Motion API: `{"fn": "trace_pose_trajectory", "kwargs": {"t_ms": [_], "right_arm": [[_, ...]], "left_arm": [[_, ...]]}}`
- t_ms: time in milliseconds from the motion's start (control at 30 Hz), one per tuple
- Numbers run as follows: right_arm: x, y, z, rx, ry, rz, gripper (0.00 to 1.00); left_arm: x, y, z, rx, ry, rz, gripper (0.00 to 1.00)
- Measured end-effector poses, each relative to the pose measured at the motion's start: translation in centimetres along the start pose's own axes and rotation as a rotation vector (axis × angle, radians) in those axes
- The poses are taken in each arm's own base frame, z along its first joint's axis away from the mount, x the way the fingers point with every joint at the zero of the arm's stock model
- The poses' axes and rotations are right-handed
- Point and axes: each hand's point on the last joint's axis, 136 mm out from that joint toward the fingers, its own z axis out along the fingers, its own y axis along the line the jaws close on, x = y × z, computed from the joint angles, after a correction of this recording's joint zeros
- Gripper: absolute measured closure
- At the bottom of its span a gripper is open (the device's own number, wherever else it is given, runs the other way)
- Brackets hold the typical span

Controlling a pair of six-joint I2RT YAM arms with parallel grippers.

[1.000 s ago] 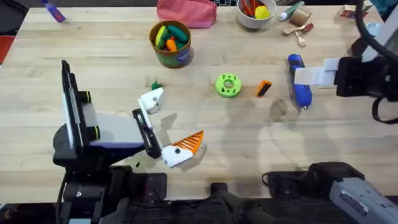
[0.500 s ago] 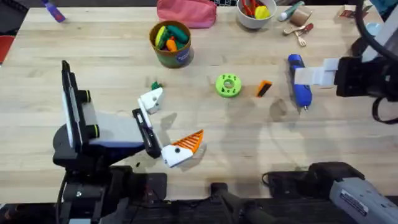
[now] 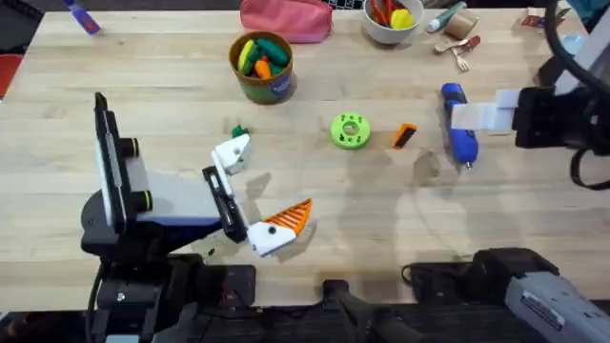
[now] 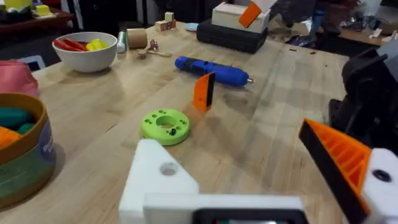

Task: Pick up the gripper from the table and insert it into the empty holder that is missing its gripper. Then pick up a screw, insert it into the mounting hole, and use the screwdriver to tighten it. Finally, clean up the table by picking up the vegetable and placing it into the bucket.

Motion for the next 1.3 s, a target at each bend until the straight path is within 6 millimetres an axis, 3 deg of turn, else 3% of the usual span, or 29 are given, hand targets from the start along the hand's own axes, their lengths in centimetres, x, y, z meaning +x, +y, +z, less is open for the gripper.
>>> {"fn": "trace_pose_trajectory", "kwargs": {"t_ms": [333, 800, 1033, 1300], "right_arm": [[0.0, 0.1, 0.0, -0.006, 0.000, 0.011, 0.008], [0.6, 3.0, 0.2, -0.164, 0.086, 0.259, 0.009], [1.4, 3.3, 3.1, -0.036, 0.305, 0.440, 0.007], [-0.2, 6.3, 3.5, 0.135, 0.277, 0.472, 0.009]], "left_arm": [[0.0, 0.0, 0.0, 0.000, 0.000, 0.000, 0.015], [0.0, 0.0, 0.0, 0.000, 0.000, 0.000, 0.015], [0.0, 0.0, 0.0, 0.000, 0.000, 0.000, 0.015], [0.0, 0.0, 0.0, 0.000, 0.000, 0.000, 0.014]]}}
